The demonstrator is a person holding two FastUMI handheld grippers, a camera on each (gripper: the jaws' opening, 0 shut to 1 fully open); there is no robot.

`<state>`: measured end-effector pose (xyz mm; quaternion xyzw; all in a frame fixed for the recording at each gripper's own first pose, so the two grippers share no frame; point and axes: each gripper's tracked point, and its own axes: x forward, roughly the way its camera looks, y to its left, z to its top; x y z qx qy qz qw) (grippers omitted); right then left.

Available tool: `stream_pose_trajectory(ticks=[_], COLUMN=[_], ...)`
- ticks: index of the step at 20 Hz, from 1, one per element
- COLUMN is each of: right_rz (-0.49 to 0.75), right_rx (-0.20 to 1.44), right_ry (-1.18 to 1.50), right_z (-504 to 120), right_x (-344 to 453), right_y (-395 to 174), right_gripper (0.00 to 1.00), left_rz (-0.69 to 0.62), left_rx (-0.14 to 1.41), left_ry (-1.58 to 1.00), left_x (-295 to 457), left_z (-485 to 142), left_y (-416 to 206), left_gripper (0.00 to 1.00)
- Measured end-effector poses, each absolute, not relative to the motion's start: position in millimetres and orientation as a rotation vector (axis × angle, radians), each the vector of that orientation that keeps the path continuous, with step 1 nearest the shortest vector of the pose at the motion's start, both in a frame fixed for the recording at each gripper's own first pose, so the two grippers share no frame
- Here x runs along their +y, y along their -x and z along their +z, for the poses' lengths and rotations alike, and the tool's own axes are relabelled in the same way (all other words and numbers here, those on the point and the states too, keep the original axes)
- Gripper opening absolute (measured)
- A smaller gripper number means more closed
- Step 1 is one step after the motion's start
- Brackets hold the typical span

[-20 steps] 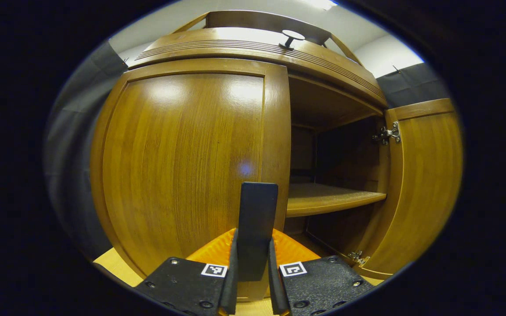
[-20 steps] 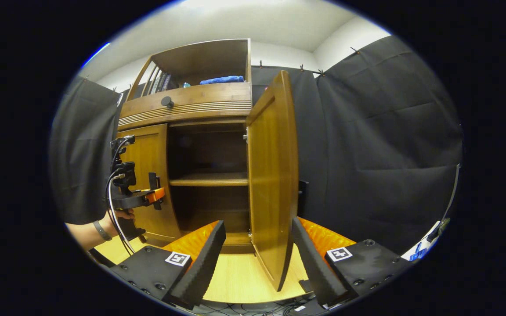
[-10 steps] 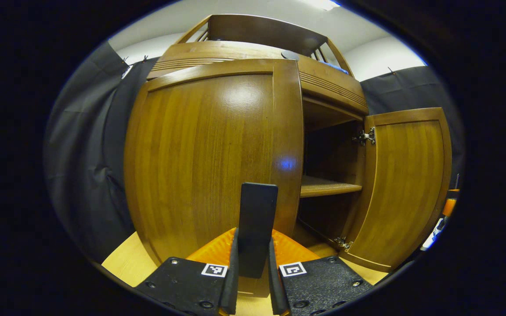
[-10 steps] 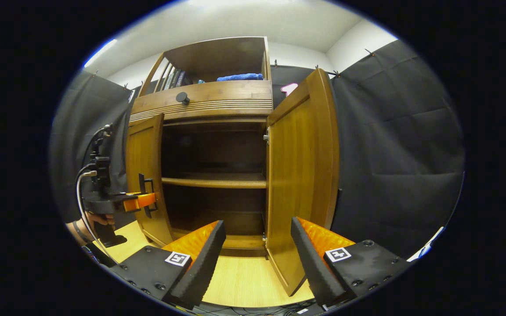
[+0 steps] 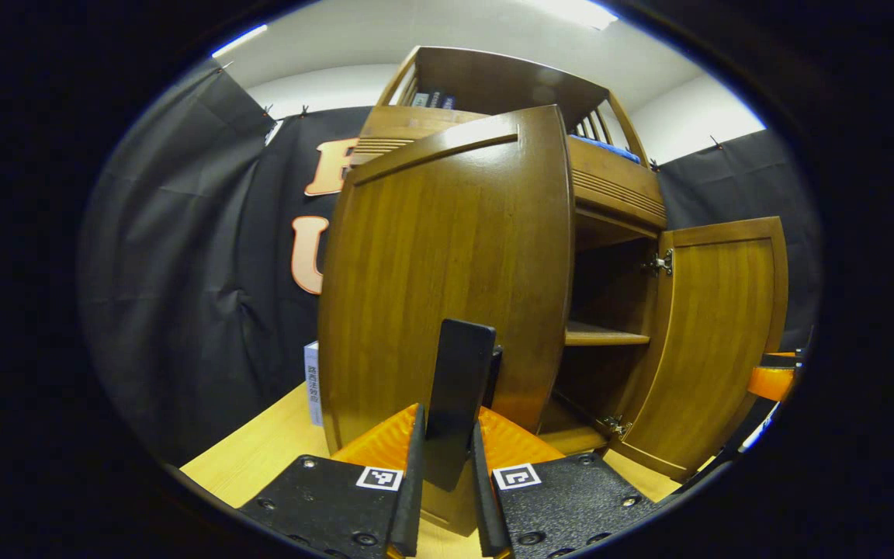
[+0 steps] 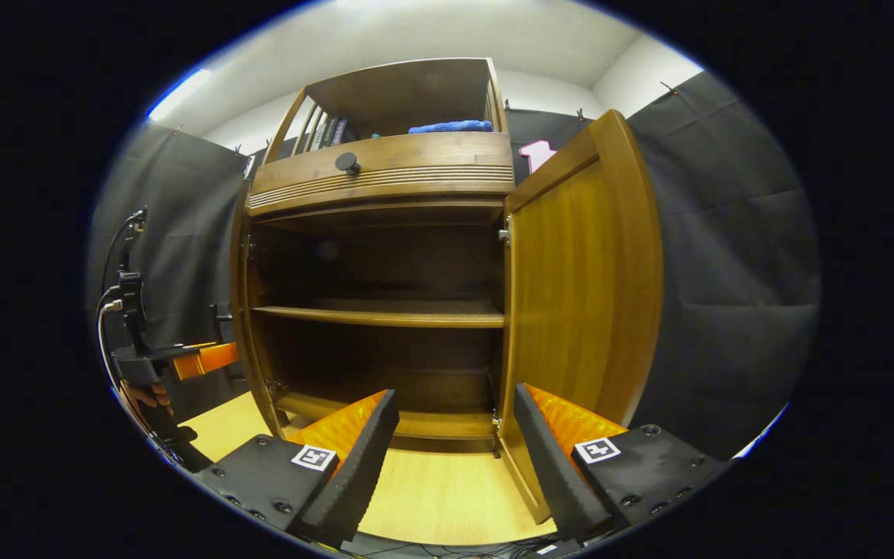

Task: Open the right door of the double-door shoe cabinet with the right hand, and open the left door with the left hand.

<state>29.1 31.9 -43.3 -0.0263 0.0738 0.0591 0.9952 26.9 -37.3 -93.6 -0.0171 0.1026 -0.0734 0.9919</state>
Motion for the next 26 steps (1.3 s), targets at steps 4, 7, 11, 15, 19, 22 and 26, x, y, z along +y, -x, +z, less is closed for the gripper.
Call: stream_pose_trajectory(ticks=[4, 7, 11, 15, 19, 22, 26], right_rz=[0.151, 0.170, 0.190, 0.194, 0.184, 0.184, 0.173], right_rx=[0.150, 0.158, 0.158, 0.149, 0.162, 0.162, 0.163], right_ry=[0.066, 0.066, 0.069, 0.086, 0.088, 0.079, 0.089], right_z=[-46, -52, -54, -53, -59, -60, -65], right_x=[54, 71, 95, 109, 118, 128, 140], right_y=[-33, -36, -39, -42, -46, -46, -46], right_gripper=[0.97, 0.88, 0.97, 0.97, 0.97, 0.96, 0.94], left_rz=[-0.052, -0.063, -0.103, -0.078, -0.142, -0.165, -0.242], left_rx=[0.158, 0.137, 0.126, 0.132, 0.112, 0.118, 0.106], left_ry=[-0.030, -0.048, 0.000, 0.047, 0.090, 0.085, 0.031], left_x=[6, 27, 49, 84, 101, 118, 119], left_z=[-82, -78, -75, -79, -76, -76, -75], left_y=[-10, -3, -1, -3, -2, -2, -4], left_gripper=[0.29, 0.29, 0.33, 0.29, 0.22, 0.32, 0.30])
